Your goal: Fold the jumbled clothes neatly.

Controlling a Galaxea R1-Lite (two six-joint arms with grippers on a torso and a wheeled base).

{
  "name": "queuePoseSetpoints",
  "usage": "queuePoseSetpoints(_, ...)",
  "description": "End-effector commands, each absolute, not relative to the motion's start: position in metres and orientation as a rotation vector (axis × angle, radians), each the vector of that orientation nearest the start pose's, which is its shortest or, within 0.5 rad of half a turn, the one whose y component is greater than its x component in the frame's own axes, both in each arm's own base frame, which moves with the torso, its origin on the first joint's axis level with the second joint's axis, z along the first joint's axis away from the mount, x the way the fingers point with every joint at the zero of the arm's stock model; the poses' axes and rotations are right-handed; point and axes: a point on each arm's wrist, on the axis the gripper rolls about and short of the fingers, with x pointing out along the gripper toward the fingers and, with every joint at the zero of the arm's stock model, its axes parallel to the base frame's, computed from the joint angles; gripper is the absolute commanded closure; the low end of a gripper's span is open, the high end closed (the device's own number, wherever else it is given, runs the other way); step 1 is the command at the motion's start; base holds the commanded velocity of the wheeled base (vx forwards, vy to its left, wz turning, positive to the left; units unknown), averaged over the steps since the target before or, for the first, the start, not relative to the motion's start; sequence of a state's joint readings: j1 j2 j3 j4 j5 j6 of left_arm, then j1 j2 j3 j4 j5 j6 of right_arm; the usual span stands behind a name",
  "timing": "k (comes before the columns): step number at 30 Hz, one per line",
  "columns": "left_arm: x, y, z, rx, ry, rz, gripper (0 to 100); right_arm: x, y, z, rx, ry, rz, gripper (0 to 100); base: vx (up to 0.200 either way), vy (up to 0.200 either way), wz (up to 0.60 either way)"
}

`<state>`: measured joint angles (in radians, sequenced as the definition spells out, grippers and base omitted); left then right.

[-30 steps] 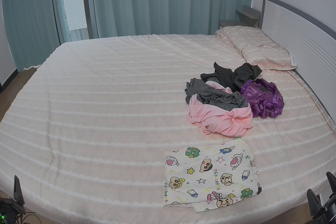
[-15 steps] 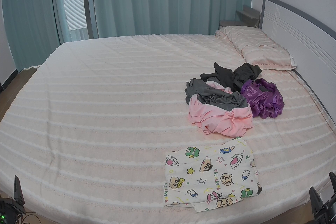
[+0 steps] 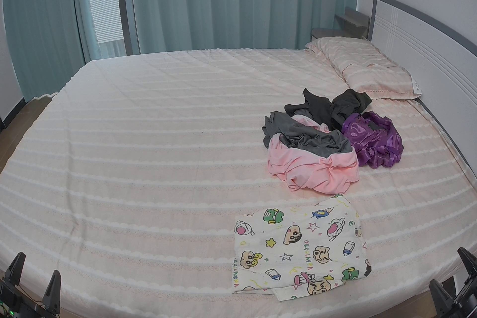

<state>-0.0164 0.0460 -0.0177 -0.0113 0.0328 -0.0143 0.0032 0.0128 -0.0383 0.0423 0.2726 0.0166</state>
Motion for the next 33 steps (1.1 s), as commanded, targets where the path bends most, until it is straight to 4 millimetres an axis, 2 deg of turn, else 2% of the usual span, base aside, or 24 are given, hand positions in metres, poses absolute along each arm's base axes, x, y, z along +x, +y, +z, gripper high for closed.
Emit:
queuePoseSetpoints(1,-0.018,0.0016,0.0771,-0.013,0.059,0.048,0,-0.0262,0.0061,0.0812,0.019,0.01,0.279,0,0.0,0.0,0.0)
queuePoseSetpoints(7,-0.0209,0.0013,0.0764,-0.021,0.022,0.077,0,-0.0258,0.0046,0.0812,0.021,0.01,0.21,0,0.0,0.0,0.0)
queuePoseSetpoints(11,-0.0225,0.0014,0.0759,-0.024,0.001,0.075,0,-0.0251,0.0022,0.0815,0.018,-0.002,0.103,0,0.0,0.0,0.0)
queuePoseSetpoints(13,-0.0229,0.0016,0.0758,-0.031,-0.004,0.074,0,-0.023,-0.0002,0.076,-0.025,0.009,-0.008,0,0.0,0.0,0.0)
queuePoseSetpoints(33,-0.0229,0.002,0.0758,-0.049,-0.005,0.093,0,-0.0227,-0.0004,0.0752,0.018,0.005,-0.011,0,0.0,0.0,0.0)
